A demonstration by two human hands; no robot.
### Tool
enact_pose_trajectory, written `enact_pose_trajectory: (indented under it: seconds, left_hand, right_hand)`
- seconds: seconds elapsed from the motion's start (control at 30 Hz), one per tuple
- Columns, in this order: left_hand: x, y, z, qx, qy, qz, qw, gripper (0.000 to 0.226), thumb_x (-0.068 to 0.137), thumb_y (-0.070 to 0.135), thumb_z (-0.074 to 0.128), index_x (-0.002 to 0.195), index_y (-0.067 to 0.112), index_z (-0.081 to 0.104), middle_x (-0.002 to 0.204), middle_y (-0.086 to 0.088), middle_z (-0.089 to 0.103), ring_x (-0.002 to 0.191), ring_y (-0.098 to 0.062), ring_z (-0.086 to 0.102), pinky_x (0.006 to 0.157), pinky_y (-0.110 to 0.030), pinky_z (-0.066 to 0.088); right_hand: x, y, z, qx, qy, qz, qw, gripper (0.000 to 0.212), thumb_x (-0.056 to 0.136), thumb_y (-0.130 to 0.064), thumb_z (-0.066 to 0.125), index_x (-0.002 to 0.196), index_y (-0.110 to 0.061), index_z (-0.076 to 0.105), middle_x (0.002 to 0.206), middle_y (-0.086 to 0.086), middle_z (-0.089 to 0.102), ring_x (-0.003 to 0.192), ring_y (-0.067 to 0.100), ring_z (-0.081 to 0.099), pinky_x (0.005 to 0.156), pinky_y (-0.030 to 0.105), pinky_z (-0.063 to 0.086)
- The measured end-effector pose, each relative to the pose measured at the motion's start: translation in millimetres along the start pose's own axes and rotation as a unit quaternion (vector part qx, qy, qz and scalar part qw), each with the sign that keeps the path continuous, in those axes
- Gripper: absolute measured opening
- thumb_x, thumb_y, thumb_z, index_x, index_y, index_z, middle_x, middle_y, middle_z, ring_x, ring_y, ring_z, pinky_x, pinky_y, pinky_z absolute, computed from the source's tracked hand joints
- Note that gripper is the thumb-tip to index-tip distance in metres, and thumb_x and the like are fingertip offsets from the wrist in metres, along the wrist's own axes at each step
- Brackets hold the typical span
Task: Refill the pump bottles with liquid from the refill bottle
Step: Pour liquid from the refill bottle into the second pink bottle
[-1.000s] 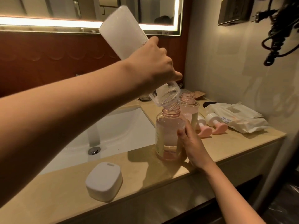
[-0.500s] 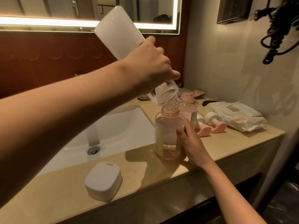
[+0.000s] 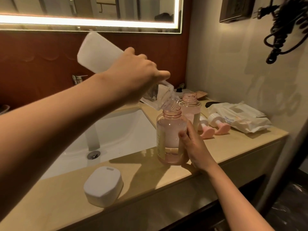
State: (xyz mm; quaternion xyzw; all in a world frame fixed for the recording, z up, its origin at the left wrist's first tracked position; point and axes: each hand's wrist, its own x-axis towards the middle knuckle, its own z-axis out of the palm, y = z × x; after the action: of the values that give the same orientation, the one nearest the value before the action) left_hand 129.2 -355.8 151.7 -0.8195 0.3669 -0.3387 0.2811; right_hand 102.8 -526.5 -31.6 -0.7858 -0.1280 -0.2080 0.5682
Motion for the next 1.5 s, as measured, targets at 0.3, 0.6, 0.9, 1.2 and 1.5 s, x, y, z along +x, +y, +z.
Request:
enact_pose_trajectory:
  seconds: [0.3,0.6,0.9,1.2,1.5]
  left_hand:
    - [-25,1,26,-0.146,-0.039,-0.115,0.982,0.074,0.075,0.007,0.065,0.136,0.026,0.029,0.101,-0.001,0.055,0.082,-0.020,0.044,0.063,-0.031,0.034]
    - [-58,15,49,-0.426,-0.052,-0.216,0.877,0.084,0.060,0.008,0.079,0.129,0.030,0.034,0.112,0.009,0.055,0.105,-0.021,0.052,0.070,-0.037,0.049]
    - [-112,8,63,-0.595,0.073,-0.347,0.721,0.071,0.055,0.003,0.082,0.109,0.030,0.044,0.102,0.004,0.059,0.092,-0.017,0.058,0.061,-0.021,0.044]
    - [-181,8,71,-0.681,0.142,-0.435,0.571,0.079,0.057,0.010,0.085,0.114,0.039,0.039,0.105,0.012,0.056,0.097,-0.007,0.056,0.069,-0.027,0.047]
    - [-215,13,63,-0.716,0.167,-0.454,0.504,0.093,0.039,0.038,0.086,0.117,0.046,0.034,0.118,0.010,0.055,0.102,-0.008,0.056,0.072,-0.025,0.046]
  right_hand:
    - [0,1,2,0.008,-0.001,0.011,1.000,0.090,0.061,-0.089,0.040,0.132,-0.033,0.036,0.115,-0.037,0.053,0.111,-0.014,0.048,0.086,0.002,0.037]
    - [0,2,2,-0.004,0.013,-0.013,1.000,0.092,0.065,-0.088,0.040,0.136,-0.029,0.037,0.116,-0.036,0.053,0.115,-0.010,0.048,0.090,0.006,0.037]
    - [-7,3,2,-0.008,0.083,-0.017,0.996,0.059,0.070,-0.086,0.037,0.120,-0.055,0.044,0.124,-0.023,0.052,0.119,0.011,0.051,0.097,0.052,0.045]
    - [-46,-11,38,-0.009,0.372,-0.201,0.906,0.020,0.094,-0.032,0.043,0.109,-0.039,0.052,0.103,-0.021,0.059,0.095,0.024,0.058,0.084,0.051,0.047]
    - [-62,-73,106,-0.160,-0.077,-0.094,0.980,0.042,0.080,-0.062,0.044,0.118,-0.045,0.043,0.121,-0.021,0.049,0.111,-0.005,0.044,0.088,0.007,0.035]
